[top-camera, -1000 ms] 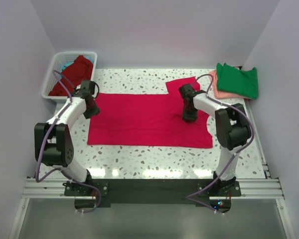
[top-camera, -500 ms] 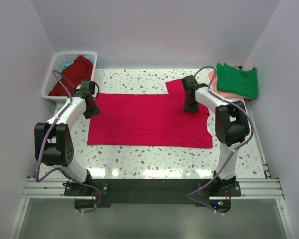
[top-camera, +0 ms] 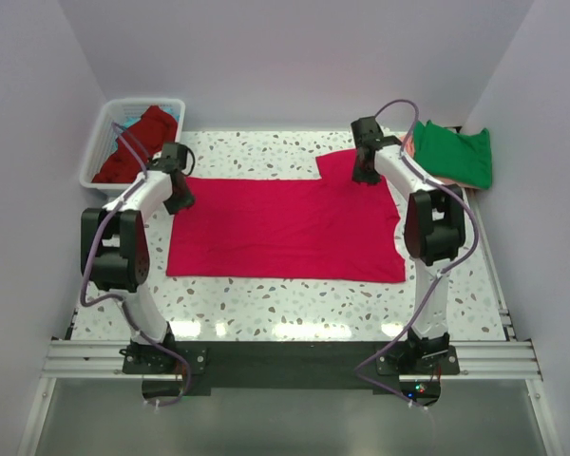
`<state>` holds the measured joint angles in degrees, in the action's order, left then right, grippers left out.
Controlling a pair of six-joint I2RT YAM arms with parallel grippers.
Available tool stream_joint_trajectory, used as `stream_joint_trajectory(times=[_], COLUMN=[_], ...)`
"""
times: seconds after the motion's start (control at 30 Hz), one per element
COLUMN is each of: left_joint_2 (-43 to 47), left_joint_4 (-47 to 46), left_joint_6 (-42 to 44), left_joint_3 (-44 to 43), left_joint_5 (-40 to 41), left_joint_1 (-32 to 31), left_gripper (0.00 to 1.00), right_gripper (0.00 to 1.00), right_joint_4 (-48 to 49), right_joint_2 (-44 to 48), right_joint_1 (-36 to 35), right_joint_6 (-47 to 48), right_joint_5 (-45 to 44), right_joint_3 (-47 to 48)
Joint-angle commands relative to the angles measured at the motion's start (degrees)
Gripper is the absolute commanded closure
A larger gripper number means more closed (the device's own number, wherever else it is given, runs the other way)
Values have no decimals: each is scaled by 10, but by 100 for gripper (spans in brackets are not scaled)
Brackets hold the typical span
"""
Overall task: Fold and stack the t-shirts
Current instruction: Fold the tshirt
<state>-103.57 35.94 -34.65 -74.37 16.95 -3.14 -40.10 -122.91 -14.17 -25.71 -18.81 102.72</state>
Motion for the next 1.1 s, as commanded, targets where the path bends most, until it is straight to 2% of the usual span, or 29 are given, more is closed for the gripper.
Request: stream_joint_trajectory(times=[0.0,0.23,0.4,0.63,0.83,1.07], left_joint_2=[-57,-137,-186,-246,-273,-281], left_joint_4=[-49,-101,-141,-125,-91,-40], left_joint_6=[18,51,135,225,230,200], left_joint_3=[-74,-160,-223,-297,-336,-336], left_joint_5=[22,35,64,108,82,53], left_joint_1=[0,-3,-17,-21,-13,-12], left_gripper=[62,59,56,55,53,53], right_gripper=[70,70,70,71,71,72], right_joint_4=[-12,-13,-14,-17,-24,-32], right_joint_2=[-9,-28,-31,-39,-49,-56], right_joint_1=[3,5,6,6,6,6], right_joint_6=[14,20,23,22,17,12], right_joint_5=[-10,2,12,17,15,16], right_joint_3=[45,74,74,76,85,87])
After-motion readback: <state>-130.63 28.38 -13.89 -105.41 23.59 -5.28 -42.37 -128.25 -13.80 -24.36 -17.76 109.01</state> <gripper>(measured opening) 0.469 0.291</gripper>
